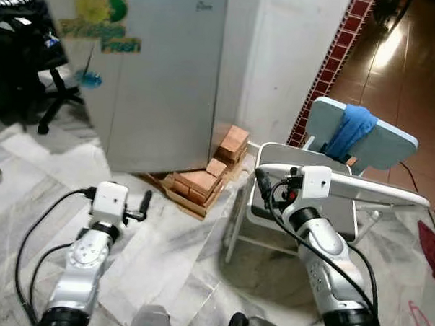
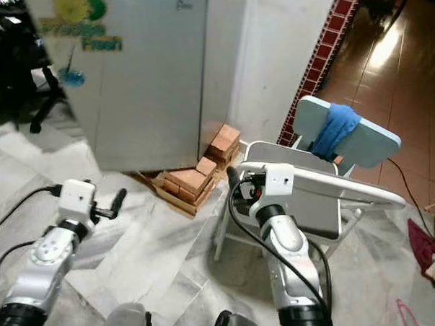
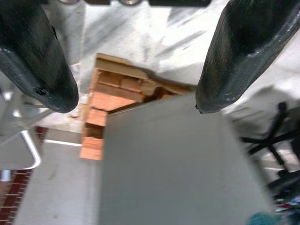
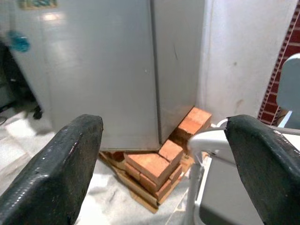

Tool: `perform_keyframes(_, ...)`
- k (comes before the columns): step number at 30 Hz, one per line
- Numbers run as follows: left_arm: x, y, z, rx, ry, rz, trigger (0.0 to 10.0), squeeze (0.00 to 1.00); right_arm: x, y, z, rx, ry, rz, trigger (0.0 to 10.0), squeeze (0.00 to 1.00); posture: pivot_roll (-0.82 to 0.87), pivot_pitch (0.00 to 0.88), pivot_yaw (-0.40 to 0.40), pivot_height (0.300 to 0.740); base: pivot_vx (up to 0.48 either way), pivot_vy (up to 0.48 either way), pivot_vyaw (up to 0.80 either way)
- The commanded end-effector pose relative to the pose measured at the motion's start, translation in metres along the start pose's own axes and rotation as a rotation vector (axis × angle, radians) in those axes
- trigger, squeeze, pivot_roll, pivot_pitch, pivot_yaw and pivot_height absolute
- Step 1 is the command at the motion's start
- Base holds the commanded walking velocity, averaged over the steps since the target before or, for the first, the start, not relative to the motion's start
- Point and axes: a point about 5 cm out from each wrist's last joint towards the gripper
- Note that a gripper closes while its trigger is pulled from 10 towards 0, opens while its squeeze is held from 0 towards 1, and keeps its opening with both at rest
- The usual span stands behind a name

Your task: Restocking fridge

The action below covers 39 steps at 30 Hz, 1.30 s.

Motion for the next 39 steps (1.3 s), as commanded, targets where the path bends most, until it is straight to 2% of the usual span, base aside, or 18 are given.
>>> perform_keyframes(1, -0.001, 0.009, -0.008, -0.001, 0.035, 0.031, 10.0, 0.0, -0.006, 0.005, 0.016, -0.025, -0.091, 0.041, 10.0, 0.0, 0.06, 0.068, -0.036, 0.74, 0.0, 0.446, 0.0)
perform_keyframes(5, -0.001, 0.011, -0.011, -0.001, 0.061, 0.044, 10.0, 0.0, -0.006, 0.002, 0.019, -0.044, -0.127, 0.036, 10.0, 0.0, 0.07, 0.07, -0.034, 0.74, 0.0, 0.446, 0.0)
perform_keyframes(9, 0.002, 0.014, -0.013, -0.006, 0.08, 0.049, 10.0, 0.0, 0.002, 0.003, 0.018, -0.084, -0.159, 0.039, 10.0, 0.0, 0.07, 0.081, -0.029, 0.74, 0.0, 0.467, 0.0)
perform_keyframes(12, 0.004, 0.022, -0.014, -0.025, 0.086, 0.066, 10.0, 0.0, 0.008, 0.012, 0.013, -0.124, -0.082, 0.06, 10.0, 0.0, 0.07, 0.097, -0.031, 0.74, 0.0, 0.48, 0.0)
perform_keyframes(16, 0.0, 0.027, -0.013, -0.036, 0.061, 0.097, 10.0, 0.0, 0.006, 0.018, 0.011, -0.111, -0.041, 0.063, 10.0, 0.0, 0.06, 0.108, -0.025, 0.74, 0.0, 0.48, 0.0)
perform_keyframes(19, -0.002, 0.023, -0.012, -0.057, 0.059, 0.079, 10.0, 0.0, 0.002, 0.018, 0.01, -0.239, 0.004, 0.047, 10.0, 0.0, 0.05, 0.107, -0.011, 0.74, 0.0, 0.48, 0.0)
perform_keyframes(21, -0.002, 0.023, -0.012, -0.073, 0.056, 0.085, 10.0, 0.0, -0.002, 0.013, 0.011, -0.227, 0.039, 0.007, 10.0, 0.0, 0.05, 0.1, 0.001, 0.74, 0.0, 0.48, 0.0)
perform_keyframes(22, -0.003, 0.022, -0.01, -0.095, 0.044, 0.085, 10.0, 0.0, -0.009, 0.007, 0.012, -0.145, 0.072, -0.047, 10.0, 0.0, 0.04, 0.095, 0.006, 0.74, 0.0, 0.48, 0.0)
perform_keyframes(24, -0.005, 0.021, -0.008, -0.103, 0.029, 0.085, 10.0, 0.0, -0.015, 0.003, 0.012, -0.133, 0.092, -0.071, 10.0, 0.0, 0.04, 0.079, 0.002, 0.74, 0.0, 0.472, 0.0)
perform_keyframes(25, -0.007, 0.02, -0.006, -0.099, 0.03, 0.083, 10.0, 0.0, -0.019, 0.004, 0.011, -0.159, 0.092, -0.04, 10.0, 0.0, 0.04, 0.065, -0.012, 0.74, 0.0, 0.469, 0.0)
perform_keyframes(27, -0.008, 0.021, -0.006, -0.057, 0.031, 0.107, 10.0, 0.0, -0.019, 0.002, 0.016, -0.122, 0.014, -0.036, 10.0, 0.0, 0.04, 0.056, -0.025, 0.74, 0.0, 0.472, 0.0)
perform_keyframes(28, -0.009, 0.021, -0.007, -0.04, 0.032, 0.116, 10.0, 0.0, -0.019, 0.0, 0.018, -0.073, -0.034, -0.036, 10.0, 0.0, 0.05, 0.053, -0.041, 0.74, 0.0, 0.469, 0.0)
perform_keyframes(30, -0.008, 0.021, -0.008, -0.049, 0.036, 0.114, 10.0, 0.0, -0.019, 0.0, 0.019, -0.038, -0.064, -0.028, 10.0, 0.0, 0.05, 0.053, -0.041, 0.74, 0.0, 0.471, 0.0)
perform_keyframes(31, -0.008, 0.022, -0.011, -0.074, 0.05, 0.114, 10.0, 0.0, -0.019, 0.002, 0.022, 0.042, -0.124, 0.016, 10.0, 0.0, 0.06, 0.05, -0.051, 0.74, 0.0, 0.472, 0.0)
perform_keyframes(33, -0.006, 0.024, -0.014, -0.087, 0.065, 0.121, 10.0, 0.0, -0.018, 0.004, 0.025, 0.006, -0.164, 0.055, 10.0, 0.0, 0.06, 0.047, -0.054, 0.74, 0.0, 0.471, 0.0)
perform_keyframes(35, -0.004, 0.028, -0.017, -0.091, 0.057, 0.131, 10.0, 0.0, -0.019, 0.004, 0.031, 0.017, -0.228, 0.067, 10.0, 0.0, 0.06, 0.047, -0.047, 0.74, 0.0, 0.469, -0.4)
perform_keyframes(37, -0.003, 0.029, -0.016, -0.086, 0.051, 0.137, 10.0, 0.0, -0.019, 0.003, 0.032, 0.021, -0.232, 0.068, 10.0, 0.0, 0.06, 0.046, -0.048, 0.74, 0.0, 0.469, -0.8)
perform_keyframes(39, -0.001, 0.031, -0.014, -0.079, 0.039, 0.149, 10.0, 0.0, -0.019, 0.002, 0.03, -0.015, -0.191, 0.06, 10.0, 0.0, 0.06, 0.046, -0.052, 0.74, 0.0, 0.469, -0.8)
Point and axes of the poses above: a point about 5 cm out from each wrist's last joint towards the gripper, its own x axis pointing out of the wrist towards the gripper, its own y axis along the axis of the wrist's last joint, z = x × y, and after that the axes turned 4 degrees about x, right-handed
